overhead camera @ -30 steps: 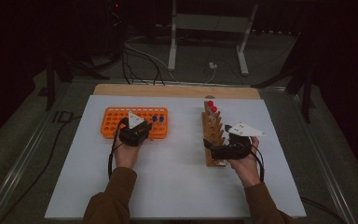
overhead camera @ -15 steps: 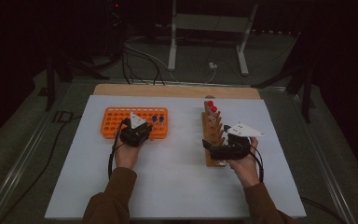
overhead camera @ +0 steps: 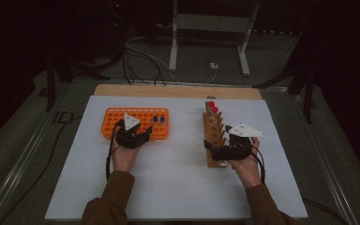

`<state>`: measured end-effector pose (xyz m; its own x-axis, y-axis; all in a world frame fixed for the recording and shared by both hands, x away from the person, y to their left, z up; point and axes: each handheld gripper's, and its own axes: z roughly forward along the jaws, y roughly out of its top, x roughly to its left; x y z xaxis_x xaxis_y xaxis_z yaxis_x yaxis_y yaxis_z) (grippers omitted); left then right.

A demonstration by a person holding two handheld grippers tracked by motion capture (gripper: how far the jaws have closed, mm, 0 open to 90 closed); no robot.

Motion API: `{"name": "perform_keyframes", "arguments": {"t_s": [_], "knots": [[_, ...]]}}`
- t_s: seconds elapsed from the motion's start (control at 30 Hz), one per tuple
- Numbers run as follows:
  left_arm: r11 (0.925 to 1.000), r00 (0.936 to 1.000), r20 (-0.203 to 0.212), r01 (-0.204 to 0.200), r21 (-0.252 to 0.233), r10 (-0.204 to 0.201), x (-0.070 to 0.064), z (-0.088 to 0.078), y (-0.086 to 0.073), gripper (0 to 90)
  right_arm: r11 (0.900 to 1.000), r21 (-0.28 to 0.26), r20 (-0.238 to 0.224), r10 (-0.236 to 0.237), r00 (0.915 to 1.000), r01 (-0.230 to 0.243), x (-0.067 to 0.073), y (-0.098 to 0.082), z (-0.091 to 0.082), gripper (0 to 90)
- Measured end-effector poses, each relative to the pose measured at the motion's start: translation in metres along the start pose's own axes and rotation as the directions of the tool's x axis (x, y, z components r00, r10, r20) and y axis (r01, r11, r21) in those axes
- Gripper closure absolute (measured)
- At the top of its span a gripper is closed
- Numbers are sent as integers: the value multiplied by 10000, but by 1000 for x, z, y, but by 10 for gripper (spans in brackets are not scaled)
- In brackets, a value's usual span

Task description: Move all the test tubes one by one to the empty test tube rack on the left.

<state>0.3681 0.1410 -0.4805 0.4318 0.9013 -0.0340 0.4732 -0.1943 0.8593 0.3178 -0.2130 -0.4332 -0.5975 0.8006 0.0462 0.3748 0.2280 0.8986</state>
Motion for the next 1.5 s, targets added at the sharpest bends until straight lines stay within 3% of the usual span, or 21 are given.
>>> {"name": "perform_keyframes", "arguments": {"t_s": [0.23, 0.27, 0.37, 0.57, 0.6, 0.8, 1.03, 1.13, 1.3, 1.5], "knots": [[9966, 9986, 324, 437, -704, -414, 0, -25, 5, 160, 10000, -3, 51, -29, 10000, 29, 0, 3, 1, 2], [9958, 9987, 312, 426, -811, -402, -1, -29, 5, 154, 10000, -13, 64, -34, 10000, 34, 0, 4, 1, 3], [9941, 9994, -16, 331, -1033, -335, -3, -38, 4, 14, 10000, 9, 106, -60, 9999, 60, -1, 6, 1, 2], [9902, 9993, -154, 306, -1365, -330, -4, -54, -1, 8, 9999, 102, 198, -103, 9998, 101, -6, 13, 5, 2], [9892, 9994, 5, 334, -1424, -337, -3, -57, -3, 27, 9999, 133, 226, -96, 9997, 93, -7, 14, 7, 3], [9920, 9989, 144, 463, -1173, -449, -4, -64, -14, 2, 9991, 415, 433, -28, 9991, 10, -15, 18, 14, 3], [9892, 9980, 235, 613, -1333, -587, -4, -70, -17, 2, 9972, 731, 637, 105, 9979, -151, -25, 20, 27, 75], [9875, 9974, 298, 687, -1416, -652, -3, -71, -17, 2, 9952, 935, 818, 215, 9964, -291, -32, 18, 35, 193], [9858, 9954, 343, 939, -1390, -900, -1, -71, -19, 3, 9922, 1197, 975, 218, 9950, -334, -40, 17, 46, 491], [9853, 9943, 424, 1024, -1366, -975, -1, -71, -20, 3, 9850, 1717, 1465, -106, 9892, -148, -40, 18, 60, 711]]}}
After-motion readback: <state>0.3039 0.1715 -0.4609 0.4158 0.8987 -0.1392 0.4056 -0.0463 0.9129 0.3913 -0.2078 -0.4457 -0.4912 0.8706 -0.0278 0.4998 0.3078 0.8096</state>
